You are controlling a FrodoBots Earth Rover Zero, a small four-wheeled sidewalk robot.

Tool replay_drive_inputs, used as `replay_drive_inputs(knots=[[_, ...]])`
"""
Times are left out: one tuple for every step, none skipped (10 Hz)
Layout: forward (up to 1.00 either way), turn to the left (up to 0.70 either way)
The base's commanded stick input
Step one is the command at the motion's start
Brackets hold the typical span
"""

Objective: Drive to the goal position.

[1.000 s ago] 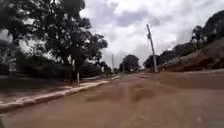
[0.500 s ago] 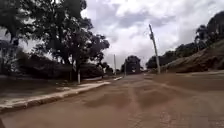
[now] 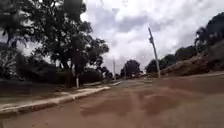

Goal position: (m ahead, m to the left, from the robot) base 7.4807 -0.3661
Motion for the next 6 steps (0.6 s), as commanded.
replay_drive_inputs(knots=[[0.70, -0.02], [0.70, -0.27], [0.70, -0.27], [0.70, -0.15], [0.70, 0.00], [0.70, 0.00]])
